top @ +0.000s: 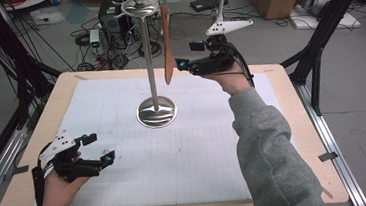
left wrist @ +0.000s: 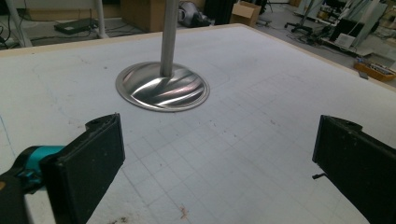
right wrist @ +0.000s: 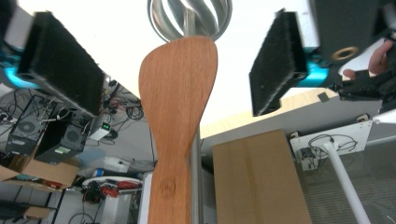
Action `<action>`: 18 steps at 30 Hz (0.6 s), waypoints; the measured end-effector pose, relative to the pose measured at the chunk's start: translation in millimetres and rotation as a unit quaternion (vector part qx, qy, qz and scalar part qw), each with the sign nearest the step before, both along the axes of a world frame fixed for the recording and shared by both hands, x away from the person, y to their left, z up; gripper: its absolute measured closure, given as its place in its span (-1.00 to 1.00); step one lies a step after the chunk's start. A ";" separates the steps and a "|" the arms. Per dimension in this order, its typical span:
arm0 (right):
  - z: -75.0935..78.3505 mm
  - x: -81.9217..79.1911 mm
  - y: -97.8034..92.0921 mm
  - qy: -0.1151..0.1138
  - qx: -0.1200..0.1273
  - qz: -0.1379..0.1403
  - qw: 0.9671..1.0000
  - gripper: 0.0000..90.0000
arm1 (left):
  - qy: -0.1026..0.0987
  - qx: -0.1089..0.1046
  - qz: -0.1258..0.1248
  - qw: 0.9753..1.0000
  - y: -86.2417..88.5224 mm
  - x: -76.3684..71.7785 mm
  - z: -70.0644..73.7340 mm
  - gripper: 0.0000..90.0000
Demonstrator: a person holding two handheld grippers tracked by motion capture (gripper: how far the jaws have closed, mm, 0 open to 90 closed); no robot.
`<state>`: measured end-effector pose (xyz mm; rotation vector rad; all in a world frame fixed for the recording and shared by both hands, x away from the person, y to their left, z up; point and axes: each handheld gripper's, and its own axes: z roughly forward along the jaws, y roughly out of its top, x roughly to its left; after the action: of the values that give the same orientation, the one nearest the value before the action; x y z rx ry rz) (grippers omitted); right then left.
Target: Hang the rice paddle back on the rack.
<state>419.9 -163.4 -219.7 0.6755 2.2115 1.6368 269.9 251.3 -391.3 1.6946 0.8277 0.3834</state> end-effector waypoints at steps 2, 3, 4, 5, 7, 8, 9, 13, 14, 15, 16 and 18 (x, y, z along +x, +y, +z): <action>-4.0 -3.8 -3.5 -0.002 0.004 0.000 1.000 -0.65 | 0.000 -0.002 0.001 1.000 0.0 0.6 0.3 -0.94; -6.1 -5.7 -5.0 -0.002 0.006 0.001 1.000 -0.67 | -0.001 -0.002 0.000 1.000 0.2 0.9 0.7 -0.94; -8.4 -7.6 -6.7 -0.001 0.006 0.002 1.000 -0.67 | -0.001 -0.002 0.000 1.000 0.4 1.0 1.3 -0.94; -10.5 -9.2 -8.6 -0.001 0.005 0.003 1.000 -0.68 | -0.002 -0.005 0.001 1.000 0.2 1.2 1.8 -0.94; -14.6 -13.0 -12.4 0.000 0.004 0.003 1.000 -0.68 | -0.004 -0.008 0.001 1.000 0.1 1.5 2.9 -0.94; -16.7 -14.7 -14.6 0.001 0.008 0.003 1.000 -0.68 | -0.006 -0.006 0.002 1.000 0.4 1.8 3.5 -0.94; -18.9 -16.3 -16.8 0.001 0.010 0.001 1.000 -0.68 | -0.007 -0.008 0.003 1.000 0.2 1.8 4.2 -0.94; -26.5 -22.6 -25.1 0.002 0.010 -0.001 1.000 -0.68 | -0.011 -0.010 0.001 1.000 -0.8 4.2 5.7 -0.94; -28.5 -24.3 -27.4 0.002 0.010 -0.002 1.000 -0.68 | -0.010 -0.011 0.001 1.000 -1.2 4.9 5.8 -0.94; -30.6 -25.8 -29.5 0.001 0.010 -0.004 1.000 -0.68 | -0.010 -0.011 0.000 1.000 -1.4 5.6 5.8 -0.94; -32.7 -27.4 -31.6 0.004 0.008 -0.007 1.000 -0.68 | -0.009 -0.013 0.000 1.000 -1.9 6.5 5.6 -0.94; -37.3 -30.0 -35.7 0.004 0.006 -0.009 1.000 -0.69 | -0.008 -0.014 0.000 1.000 -2.1 8.1 5.5 -0.94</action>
<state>389.9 -199.0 -256.9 0.7042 2.1954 1.6417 278.0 249.1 -385.8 1.6643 0.8183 0.3836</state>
